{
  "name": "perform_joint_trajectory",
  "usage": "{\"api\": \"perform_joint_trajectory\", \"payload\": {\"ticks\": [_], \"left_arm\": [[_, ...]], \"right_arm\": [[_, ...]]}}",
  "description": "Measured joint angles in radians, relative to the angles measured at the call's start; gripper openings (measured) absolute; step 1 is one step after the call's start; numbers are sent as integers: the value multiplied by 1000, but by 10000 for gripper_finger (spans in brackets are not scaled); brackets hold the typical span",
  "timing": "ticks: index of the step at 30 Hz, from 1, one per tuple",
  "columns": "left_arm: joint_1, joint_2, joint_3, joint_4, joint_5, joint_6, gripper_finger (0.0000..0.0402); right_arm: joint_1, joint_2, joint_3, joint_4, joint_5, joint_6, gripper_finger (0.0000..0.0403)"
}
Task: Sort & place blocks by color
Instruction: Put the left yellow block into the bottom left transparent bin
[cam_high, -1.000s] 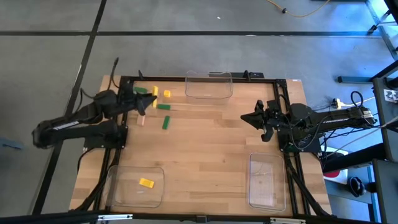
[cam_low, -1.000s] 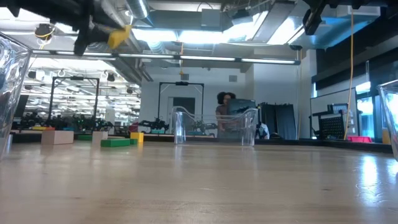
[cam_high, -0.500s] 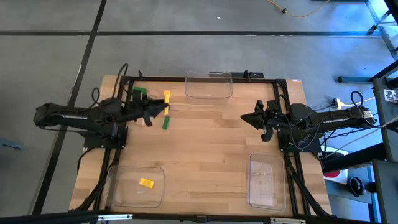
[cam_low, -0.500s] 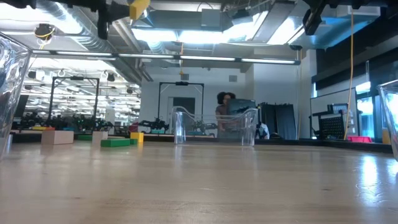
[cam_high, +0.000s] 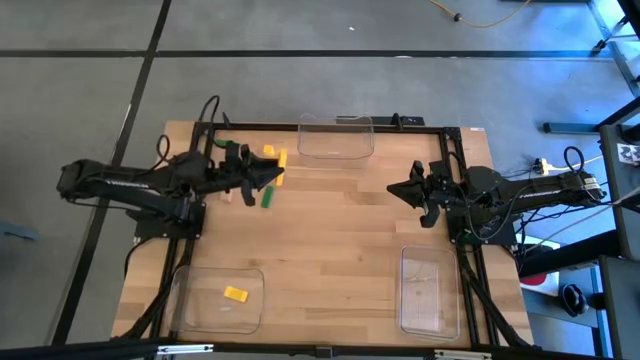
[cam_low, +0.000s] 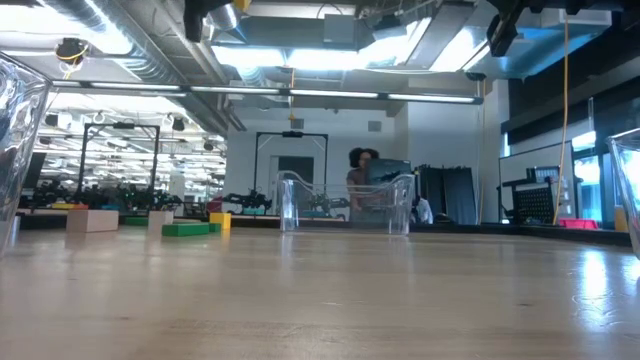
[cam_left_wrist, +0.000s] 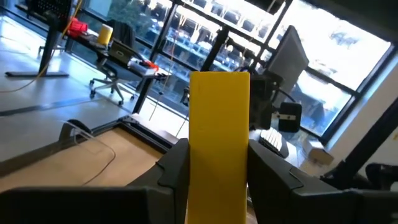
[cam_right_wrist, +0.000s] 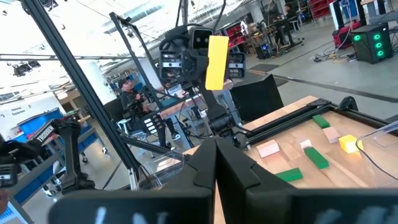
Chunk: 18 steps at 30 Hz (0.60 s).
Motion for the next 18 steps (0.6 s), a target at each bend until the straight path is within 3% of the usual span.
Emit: {"api": "perform_joint_trajectory", "payload": {"ticks": [9,14,18], "left_arm": [[-77,74,63,-61,18,45,115],[-134,103,64,-61,-92,65,115],[-146,114,64,-59,-120,66,115]], "right_arm": [[0,0,0,0,0,-1,10],[0,0,0,0,0,-2,10],[0,0,0,0,0,-7,10]]}}
